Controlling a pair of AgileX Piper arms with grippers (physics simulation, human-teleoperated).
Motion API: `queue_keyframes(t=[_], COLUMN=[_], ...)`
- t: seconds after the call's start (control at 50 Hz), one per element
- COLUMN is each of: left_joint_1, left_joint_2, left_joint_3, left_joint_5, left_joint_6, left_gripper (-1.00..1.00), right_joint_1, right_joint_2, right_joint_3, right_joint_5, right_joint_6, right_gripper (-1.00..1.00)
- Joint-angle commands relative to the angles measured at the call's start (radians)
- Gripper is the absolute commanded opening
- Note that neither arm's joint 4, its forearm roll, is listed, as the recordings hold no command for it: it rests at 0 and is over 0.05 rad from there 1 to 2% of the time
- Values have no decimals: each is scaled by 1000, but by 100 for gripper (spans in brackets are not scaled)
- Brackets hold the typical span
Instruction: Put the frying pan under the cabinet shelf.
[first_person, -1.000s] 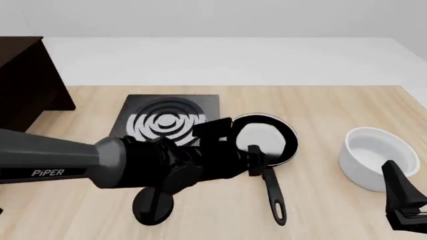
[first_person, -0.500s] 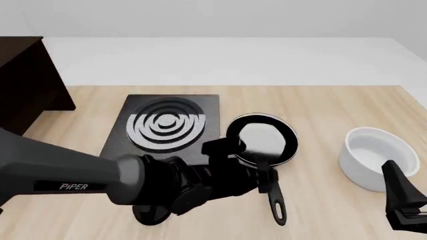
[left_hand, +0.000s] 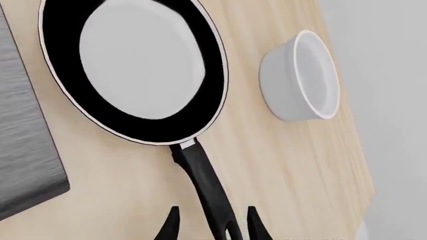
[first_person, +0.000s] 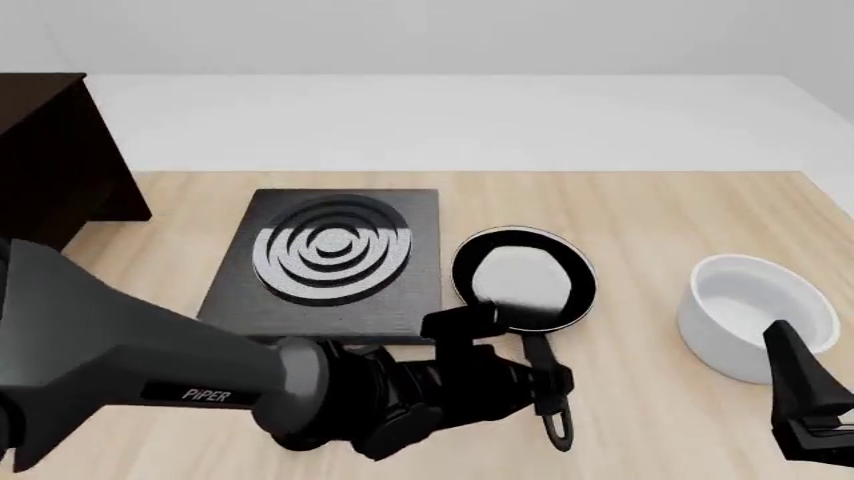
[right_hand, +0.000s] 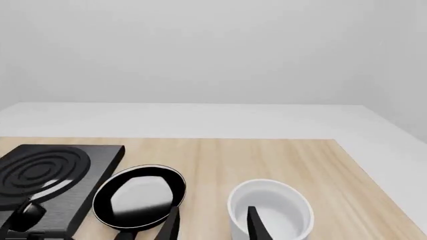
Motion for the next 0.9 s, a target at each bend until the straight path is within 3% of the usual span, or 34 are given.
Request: queue_keyframes(t=[0.02, 0.44, 0.88, 0.9], left_joint_1=[-30, -44, 13, 22], left_joint_2=[42, 123, 217, 219], left_joint_3=[-13, -69, -182, -190], left_joint_5=[-37, -77, -83, -78], left_joint_6=[-23, -33, -64, -63], left_gripper=[100, 100, 100, -100], right_joint_1=[0, 0, 0, 0], right_joint_2=[1, 0, 0, 0], right_joint_3=[0, 0, 0, 0], right_joint_5=[0, 0, 0, 0], right_joint_6=[0, 0, 0, 0], right_gripper=[100, 100, 100, 100])
